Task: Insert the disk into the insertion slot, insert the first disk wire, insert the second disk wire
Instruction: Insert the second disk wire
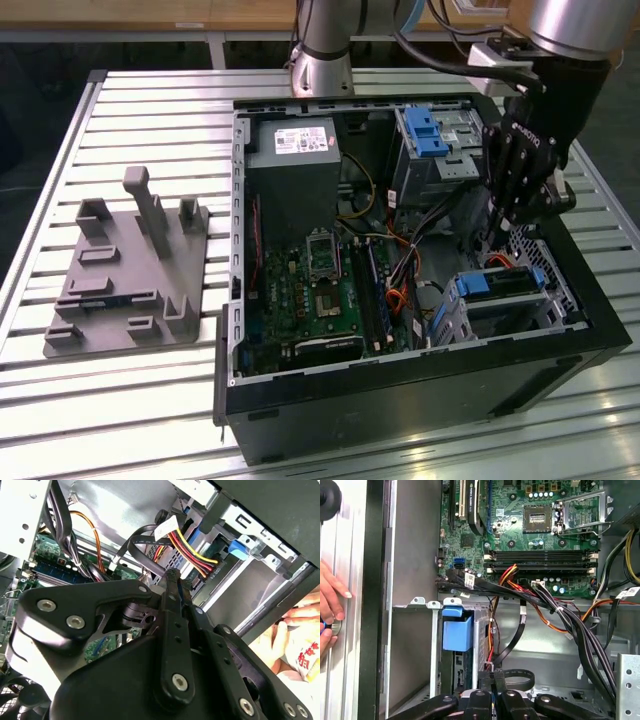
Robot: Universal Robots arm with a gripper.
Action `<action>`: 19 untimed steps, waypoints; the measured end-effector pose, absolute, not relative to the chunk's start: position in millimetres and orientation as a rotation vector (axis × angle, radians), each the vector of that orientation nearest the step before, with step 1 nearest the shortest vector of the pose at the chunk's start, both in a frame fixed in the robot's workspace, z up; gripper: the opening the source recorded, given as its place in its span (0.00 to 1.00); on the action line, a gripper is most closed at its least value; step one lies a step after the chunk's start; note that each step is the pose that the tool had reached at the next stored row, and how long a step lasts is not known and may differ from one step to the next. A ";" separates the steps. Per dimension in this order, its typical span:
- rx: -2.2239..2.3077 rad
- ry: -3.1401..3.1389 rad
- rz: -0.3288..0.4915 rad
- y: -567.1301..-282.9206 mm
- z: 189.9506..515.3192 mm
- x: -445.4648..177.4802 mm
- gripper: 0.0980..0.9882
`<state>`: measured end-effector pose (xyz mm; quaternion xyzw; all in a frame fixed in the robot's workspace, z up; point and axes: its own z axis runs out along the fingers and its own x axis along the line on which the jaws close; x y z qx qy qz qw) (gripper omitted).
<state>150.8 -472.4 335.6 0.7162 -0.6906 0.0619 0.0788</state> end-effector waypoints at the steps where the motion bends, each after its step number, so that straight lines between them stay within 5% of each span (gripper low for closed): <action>1: 2.144 -2.068 0.184 -472.8 335.5 150.8 0.05; 19: 2.175 -2.100 0.126 -498.2 338.3 149.2 0.05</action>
